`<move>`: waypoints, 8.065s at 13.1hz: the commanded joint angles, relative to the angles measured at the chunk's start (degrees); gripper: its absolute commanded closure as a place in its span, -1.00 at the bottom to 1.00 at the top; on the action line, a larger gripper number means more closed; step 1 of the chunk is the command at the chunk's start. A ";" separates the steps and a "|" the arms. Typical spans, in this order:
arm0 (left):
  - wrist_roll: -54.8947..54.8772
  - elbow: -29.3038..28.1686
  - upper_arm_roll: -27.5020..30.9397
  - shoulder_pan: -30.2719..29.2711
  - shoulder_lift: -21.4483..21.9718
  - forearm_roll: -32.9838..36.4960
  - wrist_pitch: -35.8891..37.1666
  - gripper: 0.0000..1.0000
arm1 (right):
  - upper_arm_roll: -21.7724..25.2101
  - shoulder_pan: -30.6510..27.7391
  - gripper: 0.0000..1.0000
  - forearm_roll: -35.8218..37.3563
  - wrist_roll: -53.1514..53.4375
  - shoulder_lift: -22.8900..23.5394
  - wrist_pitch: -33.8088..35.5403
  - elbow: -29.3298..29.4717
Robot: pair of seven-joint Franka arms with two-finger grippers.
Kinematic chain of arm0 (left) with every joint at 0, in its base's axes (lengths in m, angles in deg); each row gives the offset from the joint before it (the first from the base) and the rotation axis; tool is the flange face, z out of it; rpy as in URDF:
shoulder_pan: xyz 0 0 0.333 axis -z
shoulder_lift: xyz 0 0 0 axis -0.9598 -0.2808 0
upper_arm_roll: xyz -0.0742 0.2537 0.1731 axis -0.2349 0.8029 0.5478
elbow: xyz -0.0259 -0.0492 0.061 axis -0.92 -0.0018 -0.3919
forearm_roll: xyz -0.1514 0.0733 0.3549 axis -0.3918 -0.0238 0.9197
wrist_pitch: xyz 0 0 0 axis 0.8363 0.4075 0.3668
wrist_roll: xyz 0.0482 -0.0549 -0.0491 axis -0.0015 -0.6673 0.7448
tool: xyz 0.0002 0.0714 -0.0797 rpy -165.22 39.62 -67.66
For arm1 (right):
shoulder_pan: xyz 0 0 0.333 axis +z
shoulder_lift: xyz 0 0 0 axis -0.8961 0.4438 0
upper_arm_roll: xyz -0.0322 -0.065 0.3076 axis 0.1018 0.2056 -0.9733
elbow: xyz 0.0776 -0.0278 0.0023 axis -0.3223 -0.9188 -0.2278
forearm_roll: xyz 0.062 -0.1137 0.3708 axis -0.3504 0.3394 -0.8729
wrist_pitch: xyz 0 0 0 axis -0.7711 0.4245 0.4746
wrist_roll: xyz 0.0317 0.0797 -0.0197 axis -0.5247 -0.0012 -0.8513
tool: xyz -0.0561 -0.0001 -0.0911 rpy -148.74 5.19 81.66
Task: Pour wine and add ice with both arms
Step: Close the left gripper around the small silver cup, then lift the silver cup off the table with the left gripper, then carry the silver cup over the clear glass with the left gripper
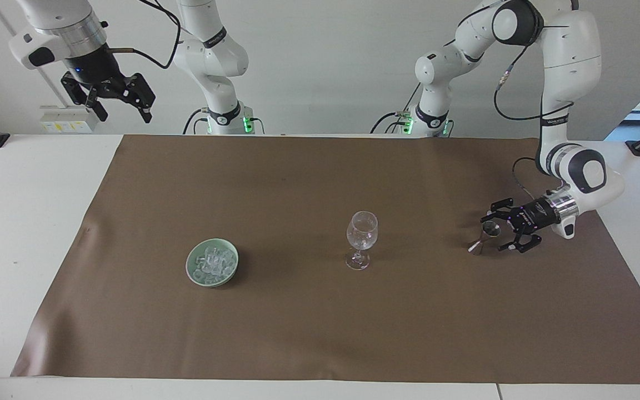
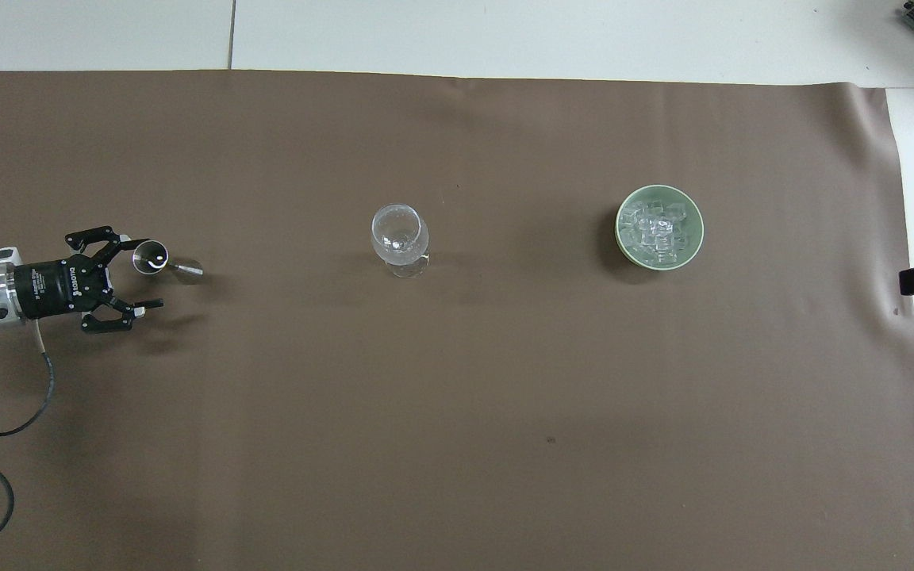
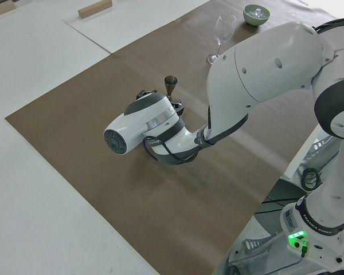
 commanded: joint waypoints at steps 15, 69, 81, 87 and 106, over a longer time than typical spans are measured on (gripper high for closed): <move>-1.33 -2.76 0.13 2.07 0.71 -5.05 -2.76 -0.56 | -0.10 -0.24 -1.00 -0.79 -0.76 -0.93 -0.34 -1.17; 25.47 -2.41 0.40 26.58 18.29 -4.00 -18.91 1.00 | -0.10 -0.24 -1.00 -0.79 -0.76 -0.93 -0.34 -1.17; 36.73 -0.04 0.31 34.24 18.55 3.91 -27.79 1.00 | -0.10 -0.24 -1.00 -0.79 -0.76 -0.93 -0.34 -1.17; 38.83 0.14 0.31 36.35 18.64 9.26 -29.65 1.00 | -0.10 -0.24 -1.00 -0.79 -0.76 -0.93 -0.34 -1.17; 49.38 3.39 0.05 40.56 18.47 26.05 -30.97 1.00 | -0.10 -0.24 -1.00 -0.79 -0.76 -0.93 -0.43 -1.08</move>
